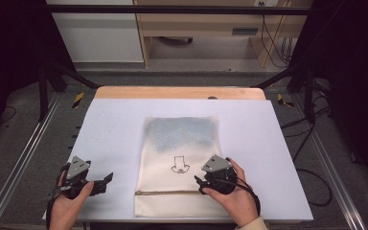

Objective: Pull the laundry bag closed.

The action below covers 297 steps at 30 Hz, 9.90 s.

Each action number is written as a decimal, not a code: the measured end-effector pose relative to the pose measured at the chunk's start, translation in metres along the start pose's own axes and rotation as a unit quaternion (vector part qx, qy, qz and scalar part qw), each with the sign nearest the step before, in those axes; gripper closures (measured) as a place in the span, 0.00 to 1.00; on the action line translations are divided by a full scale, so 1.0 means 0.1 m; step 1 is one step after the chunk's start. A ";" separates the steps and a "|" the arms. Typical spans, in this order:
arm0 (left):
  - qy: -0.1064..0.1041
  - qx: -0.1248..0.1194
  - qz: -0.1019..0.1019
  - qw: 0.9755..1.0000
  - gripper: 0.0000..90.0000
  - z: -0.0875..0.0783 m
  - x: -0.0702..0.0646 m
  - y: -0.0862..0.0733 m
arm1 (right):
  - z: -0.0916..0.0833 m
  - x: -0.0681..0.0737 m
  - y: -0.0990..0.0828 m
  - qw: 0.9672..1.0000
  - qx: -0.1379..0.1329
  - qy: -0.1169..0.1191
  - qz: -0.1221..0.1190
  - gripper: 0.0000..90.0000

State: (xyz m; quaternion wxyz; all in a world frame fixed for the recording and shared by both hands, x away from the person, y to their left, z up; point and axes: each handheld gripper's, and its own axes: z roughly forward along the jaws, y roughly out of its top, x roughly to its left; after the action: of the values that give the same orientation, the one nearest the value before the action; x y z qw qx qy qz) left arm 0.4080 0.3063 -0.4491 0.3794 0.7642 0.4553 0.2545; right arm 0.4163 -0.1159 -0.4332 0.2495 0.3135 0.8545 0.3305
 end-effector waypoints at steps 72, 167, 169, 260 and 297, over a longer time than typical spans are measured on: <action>-0.009 0.014 -0.004 1.000 0.07 -0.18 0.07 -0.09 | 0.65 1.03 1.16 0.942 0.131 0.246 -0.189 0.80; -0.303 0.070 -0.038 0.950 0.58 0.44 -0.79 -0.06 | 0.69 1.04 1.26 0.942 0.068 0.292 -0.153 0.91; -0.304 0.070 -0.039 0.949 0.61 0.45 -0.79 -0.06 | 0.69 1.03 1.26 0.942 0.069 0.292 -0.153 0.91; -0.305 0.072 -0.030 0.949 0.93 0.46 -0.82 -0.01 | 0.56 0.68 0.72 0.953 0.079 0.259 -0.132 0.91; -0.307 0.068 -0.025 0.949 0.92 0.45 -0.84 0.00 | 0.46 0.61 0.62 0.960 0.070 0.242 -0.126 0.91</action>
State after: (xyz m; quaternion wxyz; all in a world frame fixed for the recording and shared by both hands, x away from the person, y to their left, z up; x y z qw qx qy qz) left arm 0.4025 0.2163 -0.4787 0.4544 0.8175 0.3524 -0.0335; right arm 0.4274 -0.0185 -0.4325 0.0524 0.1306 0.9430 0.3016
